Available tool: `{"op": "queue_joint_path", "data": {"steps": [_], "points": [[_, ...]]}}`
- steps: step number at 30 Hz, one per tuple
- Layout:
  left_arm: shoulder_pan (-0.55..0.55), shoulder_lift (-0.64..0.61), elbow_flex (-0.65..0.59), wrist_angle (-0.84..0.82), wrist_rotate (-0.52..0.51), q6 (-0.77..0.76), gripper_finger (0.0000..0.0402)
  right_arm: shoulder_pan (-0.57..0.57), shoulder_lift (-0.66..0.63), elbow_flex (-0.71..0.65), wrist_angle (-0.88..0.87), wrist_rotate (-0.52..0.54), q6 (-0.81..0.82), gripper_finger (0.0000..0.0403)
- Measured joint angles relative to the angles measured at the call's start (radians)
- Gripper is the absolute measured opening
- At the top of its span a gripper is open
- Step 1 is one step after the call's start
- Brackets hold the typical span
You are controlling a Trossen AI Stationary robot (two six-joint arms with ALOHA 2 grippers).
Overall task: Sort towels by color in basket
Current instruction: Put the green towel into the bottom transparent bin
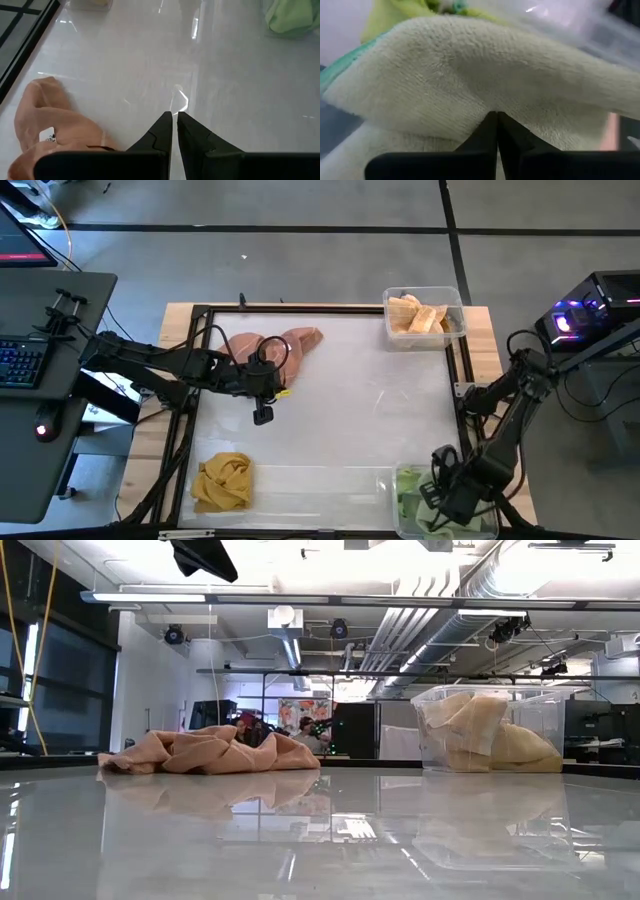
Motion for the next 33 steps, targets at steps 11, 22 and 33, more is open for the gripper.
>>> {"op": "queue_joint_path", "data": {"steps": [11, 22, 33], "points": [[0.000, 0.000, 0.000, 0.000, 0.000, 0.000, 0.0016, 0.007, -0.012, 0.030, 0.044, 0.005, -0.030, 0.0006], [0.000, 0.000, 0.000, 0.000, 0.000, 0.000, 0.0016, 0.028, 0.014, 0.153, 0.388, 0.219, -0.410, 0.0006], [0.000, 0.000, 0.000, 0.017, -0.003, 0.000, 0.0016, 0.026, 0.059, -0.043, 0.287, 0.093, -0.164, 0.0006]]}}
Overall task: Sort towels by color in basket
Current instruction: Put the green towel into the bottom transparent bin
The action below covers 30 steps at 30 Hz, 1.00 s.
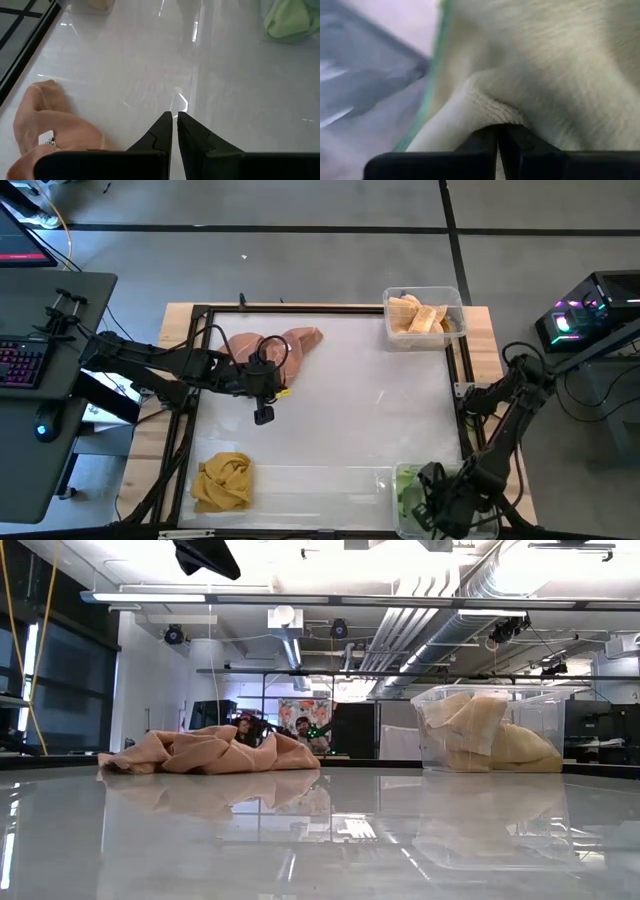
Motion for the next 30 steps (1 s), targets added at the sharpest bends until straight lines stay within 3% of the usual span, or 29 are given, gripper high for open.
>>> {"op": "queue_joint_path", "data": {"steps": [8, 16, 18, 22, 30], "points": [[0.000, 0.000, 0.000, 0.000, -0.001, 0.000, 0.0016, 0.000, -0.001, -0.076, -0.033, -0.099, 0.047, 0.0006], [0.000, 0.000, 0.000, 0.000, -0.001, 0.000, 0.0016, 0.000, -0.024, 0.116, -0.133, -0.122, 0.022, 0.0006], [0.000, 0.000, 0.000, 0.000, -0.001, 0.000, 0.0016, 0.008, -0.027, 0.165, -0.096, -0.086, -0.024, 0.0006], [0.000, 0.000, 0.000, 0.000, -0.001, 0.000, 0.0016, 0.040, -0.027, 0.186, 0.052, 0.093, -0.122, 0.0006], [0.000, 0.000, 0.000, 0.000, -0.001, 0.000, 0.0016, 0.054, -0.026, 0.032, 0.122, 0.103, -0.053, 0.0006]]}}
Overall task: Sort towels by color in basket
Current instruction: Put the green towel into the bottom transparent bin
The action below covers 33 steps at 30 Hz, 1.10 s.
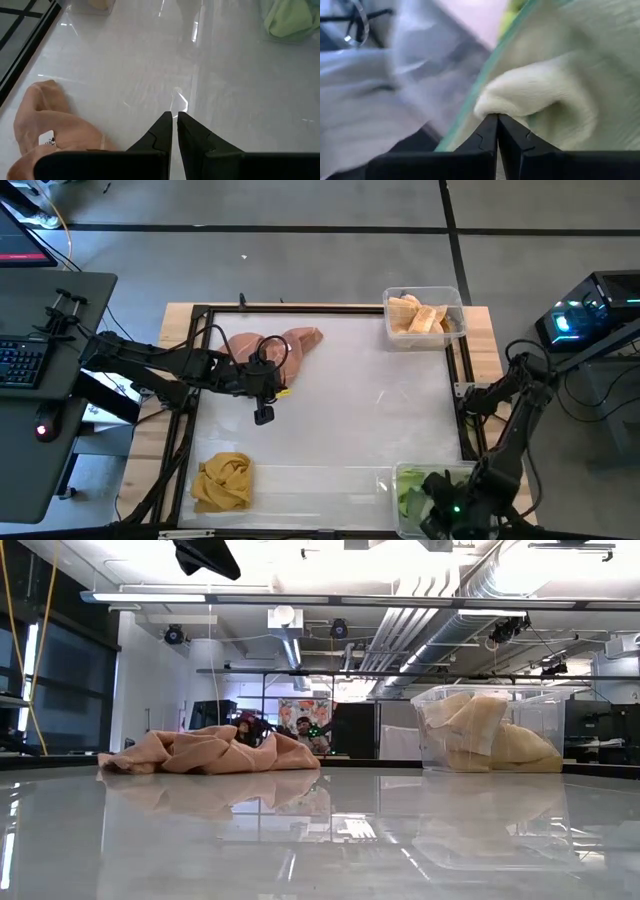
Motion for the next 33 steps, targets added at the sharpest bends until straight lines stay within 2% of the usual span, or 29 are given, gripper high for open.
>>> {"op": "queue_joint_path", "data": {"steps": [8, 13, 18, 23, 28, 33], "points": [[0.000, 0.000, 0.000, 0.001, 0.000, 0.017, 0.0016, -0.031, 0.000, -0.170, 0.000, -0.057, 0.121, 0.0006], [0.000, 0.000, 0.000, 0.001, 0.000, 0.018, 0.0016, -0.046, 0.000, -0.185, -0.005, -0.073, 0.127, 0.0006], [0.000, 0.000, 0.000, 0.001, 0.000, 0.018, 0.0016, -0.046, -0.001, -0.082, -0.041, -0.116, 0.078, 0.0006], [0.000, 0.000, 0.000, 0.001, 0.000, 0.018, 0.0016, -0.030, -0.002, 0.075, -0.175, -0.131, 0.064, 0.0006], [0.000, 0.000, 0.000, 0.001, 0.000, 0.019, 0.0016, -0.019, -0.002, 0.193, -0.421, -0.132, 0.193, 0.0006], [0.000, 0.000, 0.000, 0.001, 0.000, 0.019, 0.0016, -0.039, -0.002, 0.195, -0.633, -0.125, 0.200, 0.0006]]}}
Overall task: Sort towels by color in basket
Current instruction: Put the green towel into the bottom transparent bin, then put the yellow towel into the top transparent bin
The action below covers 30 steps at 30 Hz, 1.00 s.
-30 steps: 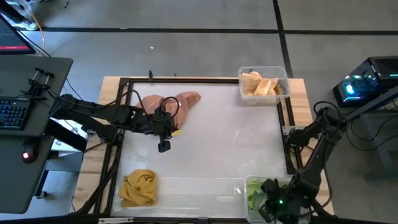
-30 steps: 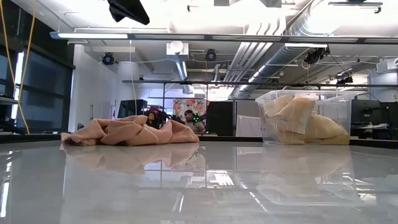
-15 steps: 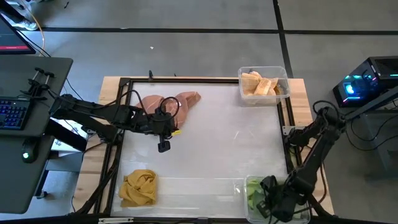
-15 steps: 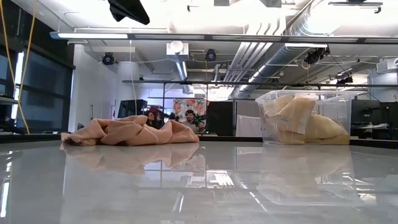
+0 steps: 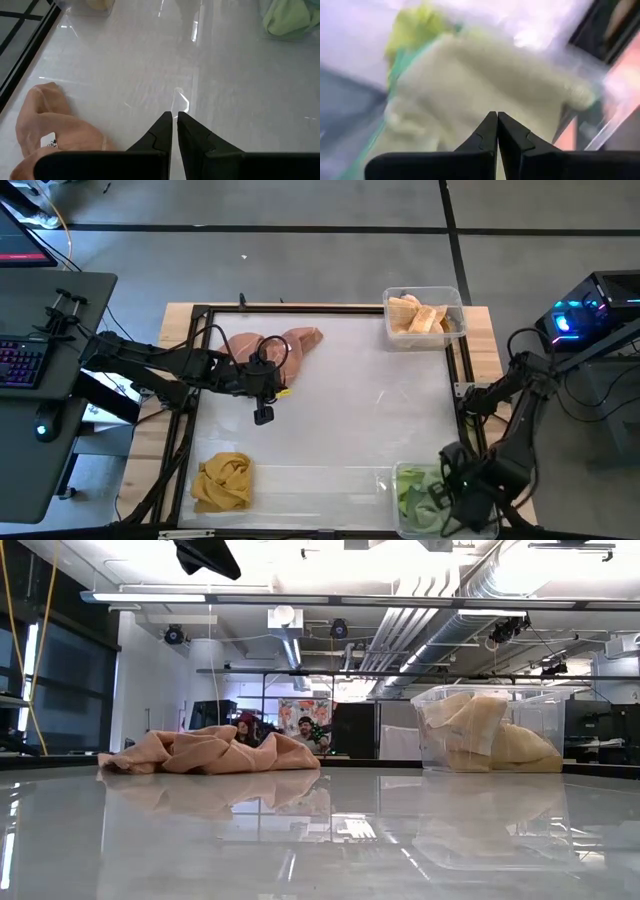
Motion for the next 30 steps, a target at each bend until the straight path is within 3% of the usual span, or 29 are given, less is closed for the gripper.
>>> {"op": "queue_joint_path", "data": {"steps": [5, 14, 22, 25, 30], "points": [[0.000, 0.000, 0.000, 0.000, 0.000, 0.000, 0.0016, -0.027, 0.000, -0.061, -0.005, 0.061, -0.023, 0.0006], [0.000, 0.000, 0.000, 0.000, 0.000, 0.000, 0.0016, -0.038, 0.001, -0.196, 0.243, 0.068, -0.069, 0.0006], [0.000, 0.000, 0.000, 0.000, 0.000, 0.000, 0.0016, -0.038, 0.001, 0.006, 0.043, 0.083, -0.073, 0.0006], [0.000, 0.000, 0.000, 0.008, 0.002, 0.001, 0.0016, -0.037, 0.001, 0.097, -0.020, 0.199, -0.071, 0.0006], [-0.002, 0.000, 0.000, 0.067, 0.084, -0.016, 0.0016, -0.082, 0.000, 0.143, -0.031, 0.529, -0.141, 0.0006]]}}
